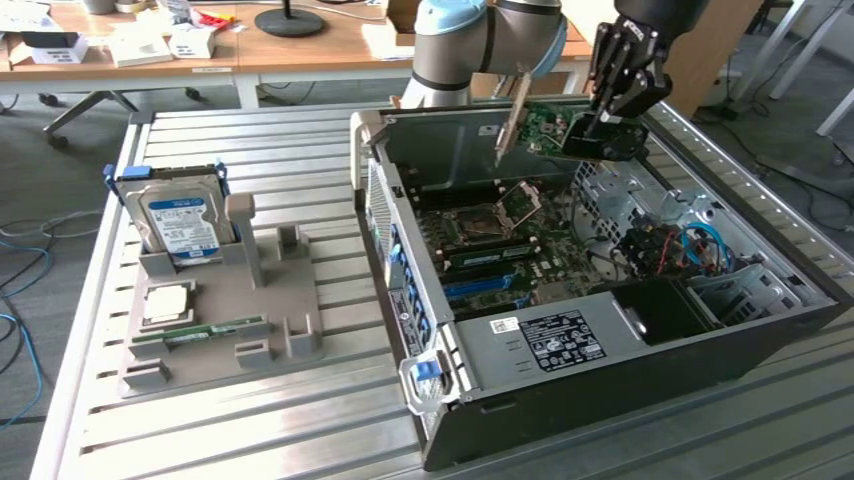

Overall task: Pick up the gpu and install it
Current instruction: 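Insert the gpu into the slot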

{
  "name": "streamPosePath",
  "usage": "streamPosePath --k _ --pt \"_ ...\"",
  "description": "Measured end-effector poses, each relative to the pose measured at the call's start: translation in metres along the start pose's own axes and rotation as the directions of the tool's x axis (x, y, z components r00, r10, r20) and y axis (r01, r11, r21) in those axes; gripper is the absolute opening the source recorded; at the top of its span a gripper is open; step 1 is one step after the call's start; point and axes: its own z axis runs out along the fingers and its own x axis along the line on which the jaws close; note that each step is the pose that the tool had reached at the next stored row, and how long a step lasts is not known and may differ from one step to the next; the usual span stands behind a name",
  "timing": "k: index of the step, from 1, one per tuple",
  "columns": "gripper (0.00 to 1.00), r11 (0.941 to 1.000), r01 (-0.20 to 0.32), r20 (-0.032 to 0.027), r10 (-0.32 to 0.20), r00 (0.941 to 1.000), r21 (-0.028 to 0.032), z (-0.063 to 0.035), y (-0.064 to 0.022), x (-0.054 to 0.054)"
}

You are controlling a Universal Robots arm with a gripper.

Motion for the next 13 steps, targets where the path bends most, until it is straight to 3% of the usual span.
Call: streamPosePath --k 6,10,13 --pt "0.27 0.9941 0.109 -0.0055 -0.109 0.9941 -0.0029 0.0006 0.0000 0.0000" --pt "0.27 0.9835 0.181 -0.0090 -0.181 0.9835 -0.0053 0.0011 -0.0001 0.0000" --pt "0.27 0.9720 0.235 -0.0116 -0.235 0.9719 -0.0072 0.0015 -0.0001 0.0000"
